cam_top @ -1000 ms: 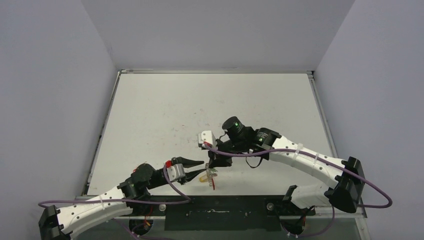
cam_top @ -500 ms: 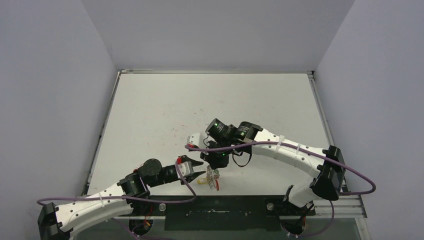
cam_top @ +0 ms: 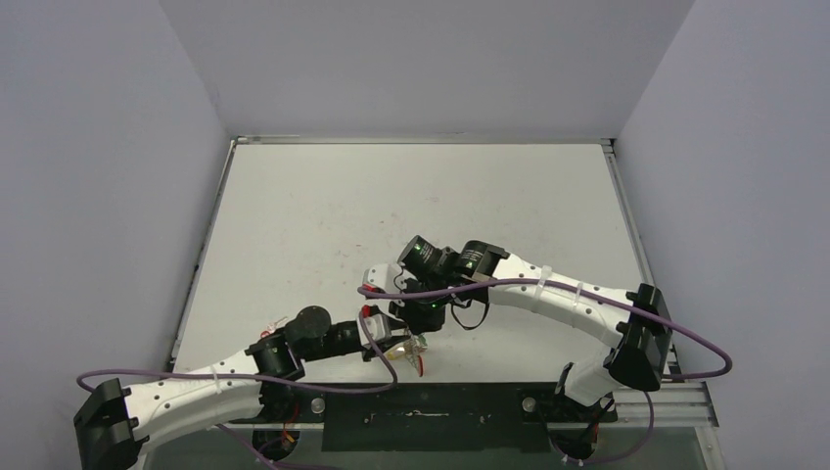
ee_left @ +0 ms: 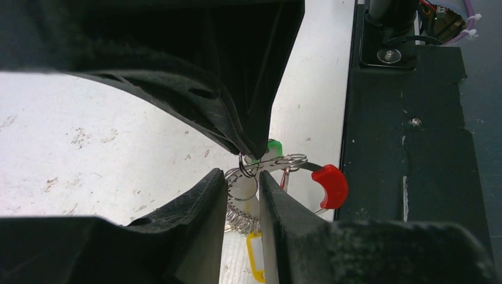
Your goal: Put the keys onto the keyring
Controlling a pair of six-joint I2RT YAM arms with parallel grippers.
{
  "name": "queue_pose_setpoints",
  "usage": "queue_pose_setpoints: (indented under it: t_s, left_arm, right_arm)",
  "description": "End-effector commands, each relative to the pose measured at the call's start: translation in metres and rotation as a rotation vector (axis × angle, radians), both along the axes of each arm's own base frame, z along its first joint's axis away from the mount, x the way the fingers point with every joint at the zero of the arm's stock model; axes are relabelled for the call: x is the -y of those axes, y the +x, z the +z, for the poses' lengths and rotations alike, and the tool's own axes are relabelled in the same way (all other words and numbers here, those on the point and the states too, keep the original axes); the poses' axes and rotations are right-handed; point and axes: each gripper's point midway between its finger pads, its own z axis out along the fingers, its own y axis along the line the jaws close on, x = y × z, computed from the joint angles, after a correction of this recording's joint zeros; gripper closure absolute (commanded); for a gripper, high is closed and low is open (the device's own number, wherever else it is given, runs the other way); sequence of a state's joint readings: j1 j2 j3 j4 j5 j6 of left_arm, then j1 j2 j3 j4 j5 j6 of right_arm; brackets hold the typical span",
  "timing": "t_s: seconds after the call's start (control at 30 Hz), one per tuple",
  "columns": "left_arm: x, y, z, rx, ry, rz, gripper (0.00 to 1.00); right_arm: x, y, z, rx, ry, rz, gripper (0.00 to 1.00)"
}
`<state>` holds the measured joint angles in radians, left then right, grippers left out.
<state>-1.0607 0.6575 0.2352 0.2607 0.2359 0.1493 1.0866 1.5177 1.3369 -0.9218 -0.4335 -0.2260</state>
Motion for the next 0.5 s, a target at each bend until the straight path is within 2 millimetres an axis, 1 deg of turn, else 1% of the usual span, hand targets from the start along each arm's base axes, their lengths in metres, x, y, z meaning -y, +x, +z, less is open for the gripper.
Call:
queue_pose_setpoints:
  t_s: [0.0,0.13,0.23,0.3,0.4,0.47]
  left_arm:
    - [0.0112,-0.0012,0.0351,0.042,-0.102,-0.033,0.77]
    - [0.0115,-0.0017,0.0357,0.045,-0.108,-0.036,0.82]
    - [0.0117,-0.002,0.0356,0.046,-0.11,-0.038,0.89]
    - [0.0123,-0.0023,0.0347,0.042,-0.107,-0.041,0.9]
    - [0.0134,-0.003,0.0324,0.04,-0.095,-0.049,1.0]
    - [0.0138,-0.003,0.0313,0.038,-0.088,-0.051,1.0]
  right_arm:
    - [-0.0137,0.004,0.015,0.03,0.055,-0.004,1.0]
    - [-0.0148,0.0045,0.0143,0.031,0.051,-0.006,1.0]
    - [-0.0155,0.005,0.0148,0.034,0.052,-0.006,1.0]
    - [-0.0157,0.0048,0.0152,0.035,0.053,-0.004,1.0]
    - [-0.0162,0.0056,0.0163,0.04,0.054,-0.006,1.0]
    - [-0.0164,0.0055,0.0162,0.04,0.053,-0.006,1.0]
